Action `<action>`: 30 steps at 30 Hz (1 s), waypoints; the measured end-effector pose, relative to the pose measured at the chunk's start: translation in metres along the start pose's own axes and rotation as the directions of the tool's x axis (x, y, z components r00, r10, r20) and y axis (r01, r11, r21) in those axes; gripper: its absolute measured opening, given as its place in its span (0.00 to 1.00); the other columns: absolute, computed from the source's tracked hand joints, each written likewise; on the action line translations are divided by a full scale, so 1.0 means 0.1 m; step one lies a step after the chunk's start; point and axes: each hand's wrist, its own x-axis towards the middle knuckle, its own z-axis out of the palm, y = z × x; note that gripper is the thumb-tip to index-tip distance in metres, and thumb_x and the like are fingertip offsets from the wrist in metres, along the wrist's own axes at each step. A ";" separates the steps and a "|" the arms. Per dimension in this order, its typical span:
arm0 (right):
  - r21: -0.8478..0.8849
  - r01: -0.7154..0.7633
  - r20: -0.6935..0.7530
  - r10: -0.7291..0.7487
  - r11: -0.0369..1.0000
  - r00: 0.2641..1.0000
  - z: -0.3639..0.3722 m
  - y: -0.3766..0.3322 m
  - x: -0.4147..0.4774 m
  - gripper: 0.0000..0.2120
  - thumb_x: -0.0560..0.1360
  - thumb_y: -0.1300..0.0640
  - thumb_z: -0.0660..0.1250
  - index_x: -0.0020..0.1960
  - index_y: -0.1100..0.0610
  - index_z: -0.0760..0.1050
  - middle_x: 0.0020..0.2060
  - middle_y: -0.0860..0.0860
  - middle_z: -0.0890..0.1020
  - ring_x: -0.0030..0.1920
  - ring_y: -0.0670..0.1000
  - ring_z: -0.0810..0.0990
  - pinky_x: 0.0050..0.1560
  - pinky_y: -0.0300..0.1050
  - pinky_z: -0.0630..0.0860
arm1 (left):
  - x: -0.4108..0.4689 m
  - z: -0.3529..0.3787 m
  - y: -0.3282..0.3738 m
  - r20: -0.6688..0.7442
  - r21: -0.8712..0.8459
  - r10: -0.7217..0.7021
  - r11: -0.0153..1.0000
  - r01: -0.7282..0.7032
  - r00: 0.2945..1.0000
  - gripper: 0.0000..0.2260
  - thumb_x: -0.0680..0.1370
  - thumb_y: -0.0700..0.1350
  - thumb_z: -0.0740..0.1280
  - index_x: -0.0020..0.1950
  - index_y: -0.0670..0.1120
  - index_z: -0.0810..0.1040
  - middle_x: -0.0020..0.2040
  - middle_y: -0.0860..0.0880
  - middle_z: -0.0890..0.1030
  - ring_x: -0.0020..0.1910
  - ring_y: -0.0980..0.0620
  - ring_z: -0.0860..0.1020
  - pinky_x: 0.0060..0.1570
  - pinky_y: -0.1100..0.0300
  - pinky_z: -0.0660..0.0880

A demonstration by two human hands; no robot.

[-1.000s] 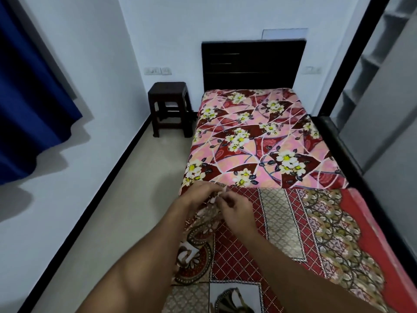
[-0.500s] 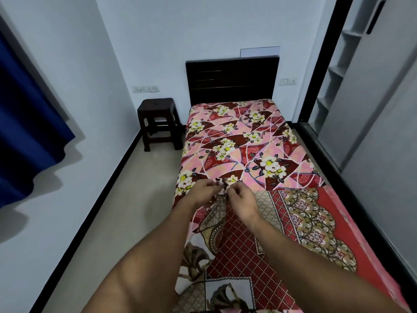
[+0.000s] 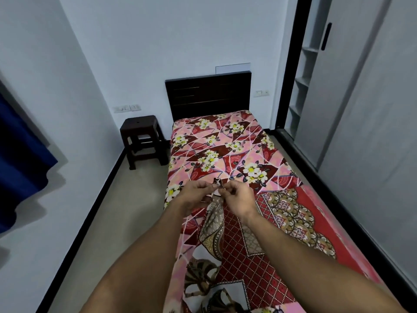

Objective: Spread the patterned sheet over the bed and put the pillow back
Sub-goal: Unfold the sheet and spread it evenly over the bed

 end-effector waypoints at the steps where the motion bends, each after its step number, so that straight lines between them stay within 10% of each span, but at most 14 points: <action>1: 0.008 0.002 0.002 -0.002 1.000 1.000 -0.02 0.00 -0.02 0.07 0.78 0.61 0.72 0.44 0.50 0.81 0.35 0.44 0.82 0.35 0.43 0.79 0.36 0.34 0.73 | 0.00 0.00 -0.02 0.007 0.001 0.004 1.000 -0.004 1.000 0.08 0.78 0.44 0.72 0.51 0.39 0.81 0.39 0.46 0.79 0.29 0.55 0.74 0.27 0.63 0.73; 18: -0.047 -0.111 -0.004 0.111 0.993 0.994 -0.16 -0.06 -0.06 0.10 0.76 0.67 0.67 0.41 0.54 0.79 0.40 0.48 0.82 0.45 0.50 0.80 0.58 0.50 0.80 | -0.05 0.07 0.06 0.030 0.056 -0.001 0.998 -0.001 1.000 0.07 0.81 0.43 0.68 0.52 0.39 0.82 0.43 0.47 0.82 0.37 0.52 0.78 0.36 0.57 0.78; 24: 0.019 -0.158 -0.083 0.159 0.987 0.984 -0.20 -0.21 -0.09 0.09 0.80 0.67 0.59 0.50 0.54 0.70 0.45 0.55 0.78 0.41 0.51 0.76 0.37 0.45 0.77 | -0.07 0.24 0.24 0.003 0.495 0.194 0.852 -0.170 0.981 0.10 0.86 0.49 0.57 0.50 0.46 0.72 0.43 0.48 0.75 0.40 0.51 0.71 0.41 0.56 0.69; 30: -0.109 -0.086 -0.056 0.080 0.990 0.995 -0.06 -0.44 -0.20 0.19 0.77 0.51 0.68 0.63 0.46 0.63 0.42 0.52 0.83 0.36 0.49 0.80 0.45 0.54 0.84 | -0.07 0.36 0.58 -0.020 0.413 0.256 0.883 -0.225 0.966 0.10 0.85 0.46 0.56 0.51 0.42 0.72 0.45 0.46 0.73 0.42 0.50 0.70 0.44 0.54 0.66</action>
